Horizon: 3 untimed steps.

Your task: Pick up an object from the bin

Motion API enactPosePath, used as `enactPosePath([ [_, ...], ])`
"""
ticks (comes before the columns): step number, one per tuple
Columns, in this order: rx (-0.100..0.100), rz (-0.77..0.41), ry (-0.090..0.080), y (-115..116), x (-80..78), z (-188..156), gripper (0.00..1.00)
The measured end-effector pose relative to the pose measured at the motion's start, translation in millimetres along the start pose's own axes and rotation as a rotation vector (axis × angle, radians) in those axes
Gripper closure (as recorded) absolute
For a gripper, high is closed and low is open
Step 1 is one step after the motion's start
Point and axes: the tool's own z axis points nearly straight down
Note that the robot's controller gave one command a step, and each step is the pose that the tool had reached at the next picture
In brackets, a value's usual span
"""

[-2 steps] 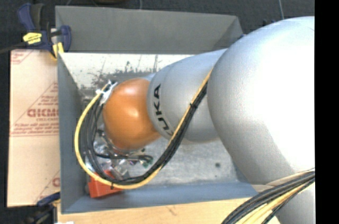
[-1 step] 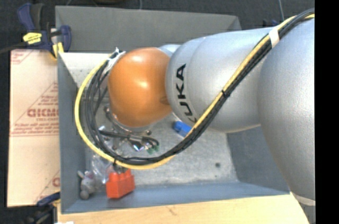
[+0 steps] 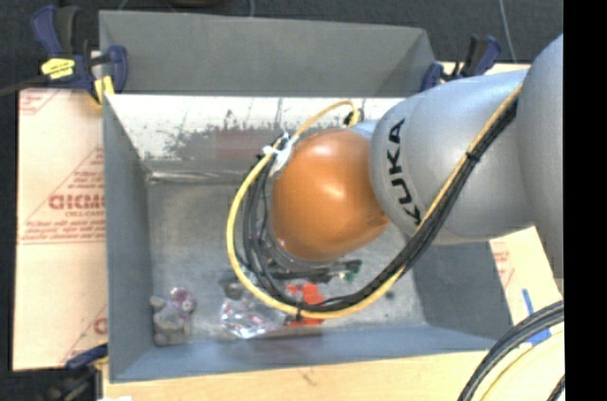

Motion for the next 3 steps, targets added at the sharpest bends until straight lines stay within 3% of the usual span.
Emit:
enactPosePath([
  [1,-0.005,0.405,0.009,12,-25.5,-8,1.00],
  [2,-0.002,0.422,0.010,13,-29.1,-42,1.00],
  [3,0.001,0.424,0.005,6,-35.6,-117,1.00],
])
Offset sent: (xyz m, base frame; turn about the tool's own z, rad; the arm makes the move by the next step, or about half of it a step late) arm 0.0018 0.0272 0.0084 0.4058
